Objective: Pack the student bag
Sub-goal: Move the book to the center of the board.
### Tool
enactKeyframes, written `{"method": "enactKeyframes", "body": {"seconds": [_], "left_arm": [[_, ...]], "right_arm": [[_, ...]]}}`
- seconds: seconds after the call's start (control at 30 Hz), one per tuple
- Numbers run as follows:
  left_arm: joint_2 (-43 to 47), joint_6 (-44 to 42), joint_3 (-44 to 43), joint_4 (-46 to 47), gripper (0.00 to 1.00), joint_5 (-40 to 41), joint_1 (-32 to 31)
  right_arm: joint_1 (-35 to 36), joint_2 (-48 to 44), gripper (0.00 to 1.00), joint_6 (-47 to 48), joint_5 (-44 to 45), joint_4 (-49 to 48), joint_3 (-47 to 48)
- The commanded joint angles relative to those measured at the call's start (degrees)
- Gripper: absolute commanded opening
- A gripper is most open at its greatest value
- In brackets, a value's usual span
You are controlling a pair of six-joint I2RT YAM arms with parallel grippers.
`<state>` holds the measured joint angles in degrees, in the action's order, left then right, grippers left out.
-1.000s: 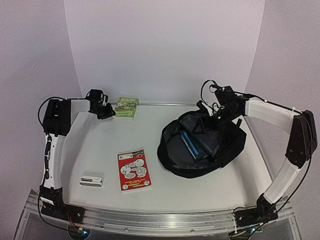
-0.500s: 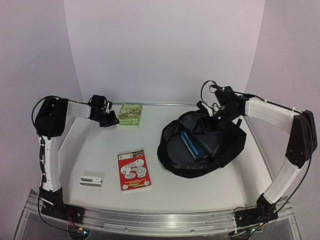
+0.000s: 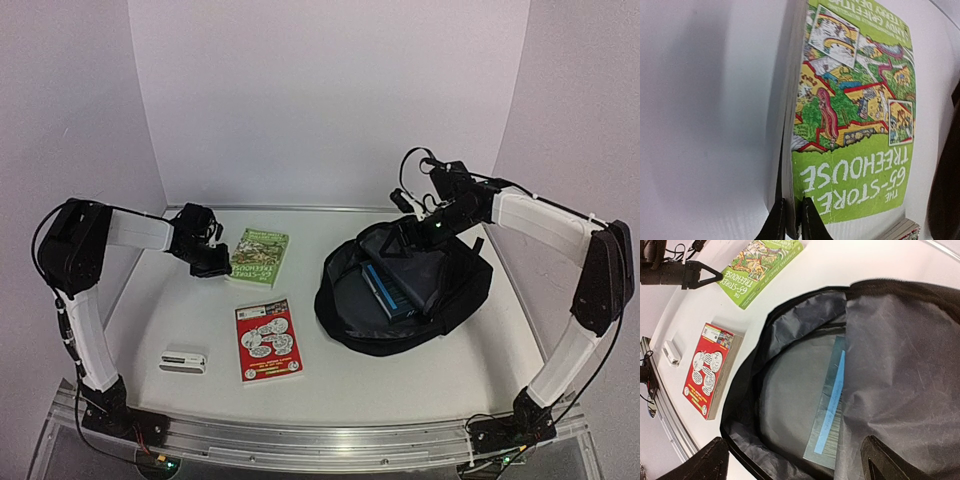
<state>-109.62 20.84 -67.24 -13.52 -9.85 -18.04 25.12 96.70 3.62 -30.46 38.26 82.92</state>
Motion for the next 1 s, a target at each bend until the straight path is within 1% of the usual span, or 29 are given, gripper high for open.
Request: {"method": "enactKeyframes", "body": {"seconds": [0.0,0.03,0.1,0.13,0.17,0.2,0.27,0.33,0.4,0.53,0.63,0.87,0.97], "left_arm": [[2.74,-3.05,-3.79,-10.52,0.01,8.73,5.90],[2.91,-3.31,-5.05,-11.89,0.06,7.45,7.50],[3.88,-3.21,-6.57,-12.39,0.36,6.00,8.39],[4.33,-3.25,-6.93,-11.24,0.49,5.16,8.42],[4.65,-3.12,-7.35,-10.03,0.58,3.85,8.36],[4.45,-3.09,-8.39,-9.04,0.63,1.94,8.29],[1.99,-2.71,-11.63,-8.00,0.69,-0.42,8.18],[-1.86,-2.04,-17.45,-7.98,0.75,-2.09,8.17],[-7.25,-1.16,-24.23,-9.57,0.78,-3.64,8.26],[-17.22,0.01,-35.56,-11.37,0.80,-8.94,8.26],[-22.10,0.68,-40.99,-11.95,0.81,-12.06,8.26],[-30.86,0.89,-53.22,-15.61,0.82,-15.04,7.28],[-34.05,0.58,-56.59,-16.49,0.81,-18.69,6.39]], "right_arm": [[1.95,1.36,0.92,0.78,-0.44,-0.29,3.47],[2.37,1.38,0.93,0.91,-0.19,-0.29,3.78],[2.91,1.47,0.93,0.95,0.14,-0.35,4.08],[3.08,1.58,0.94,0.94,0.21,-0.40,4.17],[3.18,1.75,0.94,0.90,0.23,-0.46,4.24],[3.27,1.88,0.94,0.77,0.23,-0.49,4.28],[3.44,2.10,0.94,0.57,0.20,-0.64,4.24],[3.47,2.17,0.94,0.36,0.08,-0.66,4.11],[3.53,2.08,0.94,0.19,0.04,-0.69,4.05],[3.54,0.81,0.96,0.25,0.31,-0.73,3.47],[3.54,-0.24,0.98,0.32,0.34,-0.76,2.97],[3.54,-0.98,0.98,0.13,0.23,-0.76,2.57],[3.58,-0.82,0.98,-0.16,-0.70,-0.77,3.02]]}}
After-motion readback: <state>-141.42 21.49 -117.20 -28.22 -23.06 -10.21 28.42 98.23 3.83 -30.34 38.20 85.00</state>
